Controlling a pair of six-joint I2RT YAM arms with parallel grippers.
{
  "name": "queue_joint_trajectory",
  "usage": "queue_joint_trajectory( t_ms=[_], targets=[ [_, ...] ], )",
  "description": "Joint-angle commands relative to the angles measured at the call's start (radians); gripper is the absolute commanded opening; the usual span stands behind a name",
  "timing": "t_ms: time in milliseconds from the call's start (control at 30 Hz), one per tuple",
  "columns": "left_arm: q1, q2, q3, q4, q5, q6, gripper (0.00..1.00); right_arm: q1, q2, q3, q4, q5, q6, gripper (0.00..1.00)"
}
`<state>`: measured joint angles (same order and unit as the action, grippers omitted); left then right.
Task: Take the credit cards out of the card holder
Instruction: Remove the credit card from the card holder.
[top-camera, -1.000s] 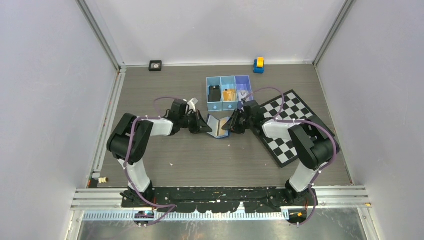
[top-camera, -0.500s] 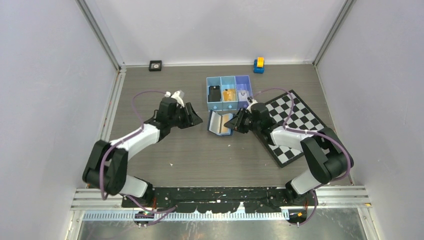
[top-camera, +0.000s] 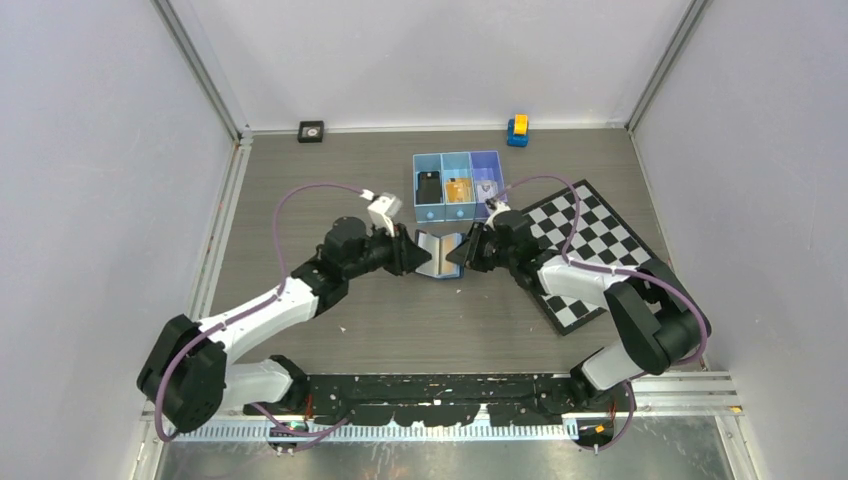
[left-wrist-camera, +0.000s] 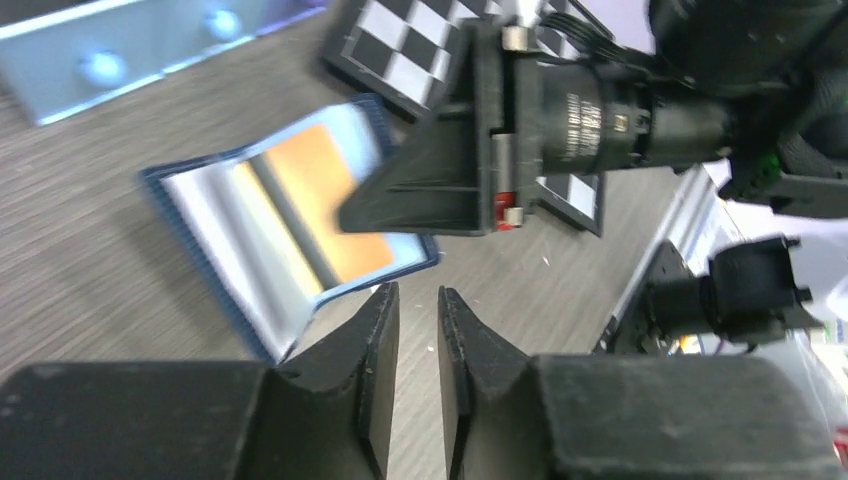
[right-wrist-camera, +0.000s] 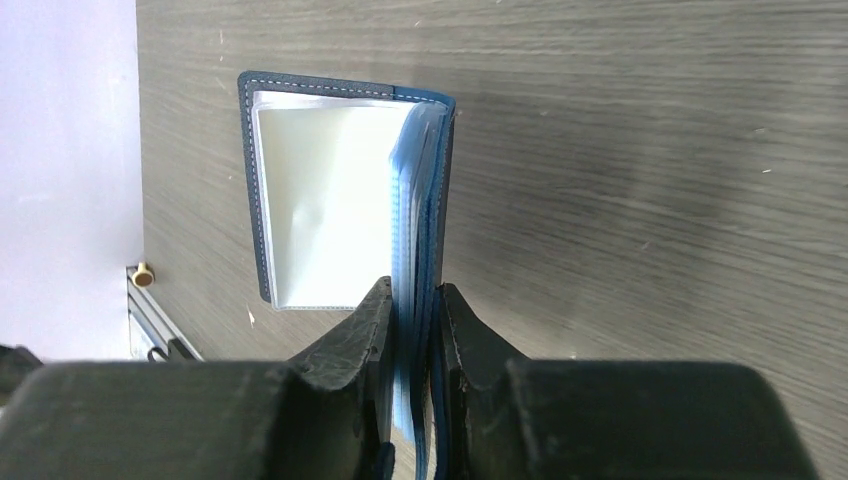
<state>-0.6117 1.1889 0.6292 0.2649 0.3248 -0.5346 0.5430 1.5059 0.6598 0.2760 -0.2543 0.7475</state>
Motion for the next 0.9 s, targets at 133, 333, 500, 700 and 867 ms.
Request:
queue_joint_trajectory(
  t_ms=[133,333,500,700,867],
  targets=[
    [-0.055,0.15,0.144,-0.058,-0.002,0.083,0.15,0.05,-0.102,0.007,0.102,0.004,-0.045,0.06],
    [0.064,0.294,0.166,0.001,0.166,-0.055,0.08,0.05,-0.158,-0.035,0.193,-0.042,-0.008,0.06],
    [0.168,0.31,0.095,0.196,0.321,-0.207,0.13,0.049,-0.214,-0.061,0.222,-0.051,-0.002,0.06],
    [0.179,0.303,0.094,0.242,0.403,-0.252,0.34,0.042,-0.266,-0.097,0.294,-0.102,0.026,0.05],
    [0.179,0.319,0.09,0.314,0.449,-0.286,0.37,0.033,-0.284,-0.126,0.393,-0.159,0.066,0.04]
  ],
)
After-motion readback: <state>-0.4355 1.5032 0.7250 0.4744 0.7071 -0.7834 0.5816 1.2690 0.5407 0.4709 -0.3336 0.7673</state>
